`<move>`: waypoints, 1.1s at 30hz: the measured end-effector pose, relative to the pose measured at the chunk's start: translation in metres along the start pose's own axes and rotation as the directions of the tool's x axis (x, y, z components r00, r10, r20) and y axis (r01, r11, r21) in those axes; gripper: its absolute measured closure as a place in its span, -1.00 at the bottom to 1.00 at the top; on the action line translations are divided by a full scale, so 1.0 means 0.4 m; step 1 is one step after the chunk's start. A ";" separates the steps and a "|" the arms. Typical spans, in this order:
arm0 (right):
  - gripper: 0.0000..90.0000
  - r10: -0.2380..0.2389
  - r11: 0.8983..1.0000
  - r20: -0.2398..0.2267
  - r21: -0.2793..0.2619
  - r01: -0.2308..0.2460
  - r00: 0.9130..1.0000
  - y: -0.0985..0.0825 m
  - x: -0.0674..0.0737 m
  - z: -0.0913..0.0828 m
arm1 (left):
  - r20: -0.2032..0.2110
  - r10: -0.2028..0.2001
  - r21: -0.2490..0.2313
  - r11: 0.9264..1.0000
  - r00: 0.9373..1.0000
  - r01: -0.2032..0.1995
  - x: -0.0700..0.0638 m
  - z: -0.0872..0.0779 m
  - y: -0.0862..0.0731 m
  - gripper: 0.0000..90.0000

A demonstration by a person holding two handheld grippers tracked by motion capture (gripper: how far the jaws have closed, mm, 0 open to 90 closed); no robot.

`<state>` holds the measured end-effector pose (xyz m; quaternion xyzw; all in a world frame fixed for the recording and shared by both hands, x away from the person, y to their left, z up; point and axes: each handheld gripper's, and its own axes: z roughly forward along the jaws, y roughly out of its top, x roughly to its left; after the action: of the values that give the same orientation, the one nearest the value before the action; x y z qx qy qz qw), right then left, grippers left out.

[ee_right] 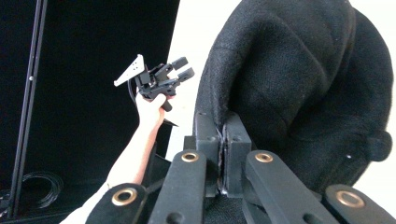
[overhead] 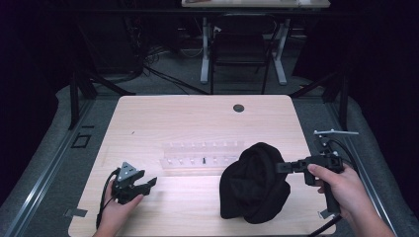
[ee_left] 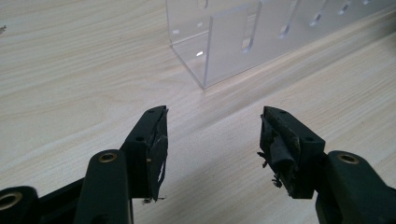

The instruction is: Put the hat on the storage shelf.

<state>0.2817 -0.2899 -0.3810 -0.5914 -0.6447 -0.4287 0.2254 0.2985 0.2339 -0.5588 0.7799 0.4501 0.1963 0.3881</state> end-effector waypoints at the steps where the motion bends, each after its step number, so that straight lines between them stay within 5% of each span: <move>1: 0.96 -0.002 1.000 0.000 -0.006 0.002 1.000 0.001 0.005 -0.002 | 0.000 -0.004 -0.002 1.000 1.000 0.004 0.000 0.001 0.000 -0.06; 18: 0.96 -0.056 0.996 0.045 -0.065 0.059 0.997 0.035 0.080 -0.079 | -0.001 -0.007 0.011 1.000 1.000 0.007 0.002 0.003 -0.001 -0.12; 33: 0.96 -0.097 0.991 0.046 -0.089 0.100 0.994 0.088 0.141 -0.089 | 0.001 -0.009 0.009 1.000 1.000 0.009 0.003 0.003 -0.001 -0.12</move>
<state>0.2963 -0.2892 -0.3070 -0.5775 -0.6574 -0.4559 0.1630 0.2997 0.2346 -0.5600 0.7798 0.4541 0.1922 0.3857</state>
